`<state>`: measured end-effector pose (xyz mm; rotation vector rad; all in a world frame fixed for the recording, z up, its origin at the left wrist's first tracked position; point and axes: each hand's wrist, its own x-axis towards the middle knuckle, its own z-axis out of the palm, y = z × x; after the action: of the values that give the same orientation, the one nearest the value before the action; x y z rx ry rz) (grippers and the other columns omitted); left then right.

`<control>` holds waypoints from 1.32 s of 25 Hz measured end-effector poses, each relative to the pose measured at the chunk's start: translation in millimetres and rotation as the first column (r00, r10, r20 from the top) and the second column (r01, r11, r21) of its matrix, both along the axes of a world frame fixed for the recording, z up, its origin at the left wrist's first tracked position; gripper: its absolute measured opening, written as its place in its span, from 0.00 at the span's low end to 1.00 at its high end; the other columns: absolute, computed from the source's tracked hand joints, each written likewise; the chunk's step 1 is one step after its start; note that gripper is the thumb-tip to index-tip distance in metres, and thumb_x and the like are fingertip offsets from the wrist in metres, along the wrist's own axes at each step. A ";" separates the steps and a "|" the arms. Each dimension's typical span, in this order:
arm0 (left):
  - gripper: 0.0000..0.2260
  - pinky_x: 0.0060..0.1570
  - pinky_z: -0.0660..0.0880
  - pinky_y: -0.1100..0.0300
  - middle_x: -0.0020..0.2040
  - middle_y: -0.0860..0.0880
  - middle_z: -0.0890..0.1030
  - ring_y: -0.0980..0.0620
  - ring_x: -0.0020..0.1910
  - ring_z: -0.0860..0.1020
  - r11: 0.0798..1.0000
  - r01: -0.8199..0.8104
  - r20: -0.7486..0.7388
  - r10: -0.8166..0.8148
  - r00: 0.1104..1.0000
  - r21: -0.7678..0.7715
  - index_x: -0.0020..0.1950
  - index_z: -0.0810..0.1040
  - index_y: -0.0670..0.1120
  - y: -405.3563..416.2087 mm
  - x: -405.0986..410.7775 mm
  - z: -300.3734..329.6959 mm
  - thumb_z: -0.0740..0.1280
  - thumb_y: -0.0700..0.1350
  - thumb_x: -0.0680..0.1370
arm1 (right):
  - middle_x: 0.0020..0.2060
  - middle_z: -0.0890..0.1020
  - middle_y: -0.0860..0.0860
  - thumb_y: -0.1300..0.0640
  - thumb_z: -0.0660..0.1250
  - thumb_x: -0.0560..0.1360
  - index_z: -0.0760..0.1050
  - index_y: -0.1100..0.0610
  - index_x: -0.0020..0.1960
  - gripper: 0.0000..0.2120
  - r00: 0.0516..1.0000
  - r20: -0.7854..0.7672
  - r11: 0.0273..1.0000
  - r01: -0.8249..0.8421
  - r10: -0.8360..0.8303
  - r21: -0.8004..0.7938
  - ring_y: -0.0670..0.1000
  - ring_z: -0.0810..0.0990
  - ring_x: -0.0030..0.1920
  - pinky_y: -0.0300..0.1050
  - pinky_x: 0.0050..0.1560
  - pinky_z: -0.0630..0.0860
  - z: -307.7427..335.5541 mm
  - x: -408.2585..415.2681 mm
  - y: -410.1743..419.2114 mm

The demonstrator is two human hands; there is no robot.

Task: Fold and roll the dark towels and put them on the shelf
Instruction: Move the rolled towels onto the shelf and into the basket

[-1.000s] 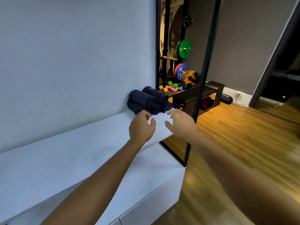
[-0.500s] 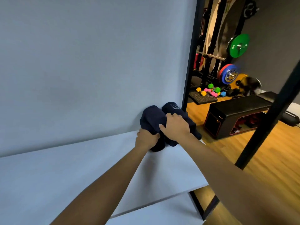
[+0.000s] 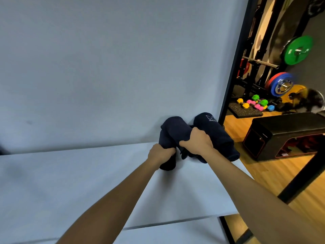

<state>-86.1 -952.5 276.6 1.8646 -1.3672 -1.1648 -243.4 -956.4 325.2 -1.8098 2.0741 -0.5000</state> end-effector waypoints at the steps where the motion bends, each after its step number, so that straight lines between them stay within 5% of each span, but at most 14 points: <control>1: 0.11 0.36 0.71 0.59 0.39 0.48 0.78 0.50 0.39 0.77 0.999 -0.049 -0.075 0.047 0.996 -0.017 0.46 0.75 0.43 11.1 14.2 1.2 0.68 0.49 0.70 | 0.46 0.78 0.53 0.44 0.71 0.66 0.69 0.59 0.54 0.25 0.997 0.079 1.000 -0.019 0.021 -0.018 0.57 0.79 0.45 0.48 0.40 0.77 0.2 9.7 10.0; 5: 0.27 0.37 0.75 0.58 0.46 0.46 0.82 0.50 0.43 0.80 0.985 -0.122 -0.199 0.097 0.975 -0.119 0.54 0.74 0.41 65.4 76.1 9.4 0.67 0.53 0.60 | 0.41 0.79 0.50 0.42 0.71 0.59 0.68 0.56 0.52 0.28 0.924 0.344 0.985 -0.152 0.169 -0.076 0.54 0.81 0.41 0.52 0.36 0.81 0.5 68.8 60.9; 11: 0.27 0.31 0.72 0.63 0.38 0.52 0.79 0.55 0.35 0.78 0.949 -0.234 -0.089 0.220 0.971 -0.210 0.51 0.75 0.40 209.1 221.1 1.4 0.73 0.53 0.58 | 0.41 0.81 0.48 0.52 0.73 0.63 0.71 0.51 0.54 0.22 0.865 0.212 0.890 -0.452 0.455 -0.064 0.52 0.81 0.41 0.49 0.37 0.79 3.0 202.8 149.4; 15: 0.25 0.33 0.71 0.63 0.43 0.51 0.81 0.54 0.40 0.79 0.855 -0.457 -0.036 0.463 0.886 -0.245 0.54 0.72 0.44 331.2 334.4 -8.6 0.73 0.52 0.62 | 0.45 0.81 0.47 0.50 0.71 0.66 0.67 0.49 0.61 0.26 0.741 0.124 0.751 -0.656 0.660 -0.081 0.51 0.79 0.43 0.45 0.39 0.74 -4.5 334.5 220.1; 20: 0.21 0.34 0.71 0.63 0.47 0.54 0.78 0.58 0.43 0.77 0.588 -0.761 -0.007 0.790 0.613 -0.276 0.56 0.68 0.48 481.4 458.1 -23.2 0.73 0.48 0.69 | 0.44 0.80 0.45 0.50 0.70 0.66 0.67 0.49 0.59 0.24 0.516 0.143 0.532 -0.840 0.844 -0.110 0.52 0.79 0.44 0.47 0.44 0.77 -17.0 505.8 330.4; 24: 0.18 0.33 0.72 0.63 0.47 0.52 0.78 0.56 0.41 0.77 0.258 -0.937 -0.050 0.959 0.277 -0.236 0.53 0.69 0.47 571.2 528.4 -39.6 0.72 0.51 0.69 | 0.44 0.78 0.46 0.49 0.71 0.66 0.68 0.50 0.60 0.24 0.309 0.132 0.326 -0.935 0.942 -0.138 0.54 0.78 0.45 0.47 0.41 0.75 -29.1 618.4 391.5; 28: 0.21 0.36 0.76 0.58 0.46 0.52 0.78 0.53 0.42 0.78 -0.070 -0.986 -0.014 0.998 -0.069 -0.151 0.51 0.72 0.49 645.2 591.0 -62.7 0.69 0.59 0.64 | 0.45 0.80 0.46 0.47 0.71 0.65 0.68 0.49 0.59 0.25 0.055 0.140 0.070 -0.993 0.989 -0.100 0.54 0.79 0.44 0.47 0.41 0.76 -46.5 732.1 453.4; 33: 0.18 0.41 0.74 0.58 0.45 0.52 0.80 0.52 0.42 0.77 -0.371 -0.924 0.012 0.927 -0.374 -0.088 0.51 0.74 0.49 728.0 638.8 -87.9 0.69 0.58 0.68 | 0.41 0.77 0.42 0.47 0.70 0.65 0.65 0.45 0.54 0.21 -0.226 0.143 -0.232 -0.973 0.964 0.023 0.49 0.77 0.40 0.42 0.32 0.70 -75.4 847.8 543.7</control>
<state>552.7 -224.5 188.7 1.9796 0.6525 0.0513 604.4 -412.6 249.8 -2.5060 -0.1096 0.1279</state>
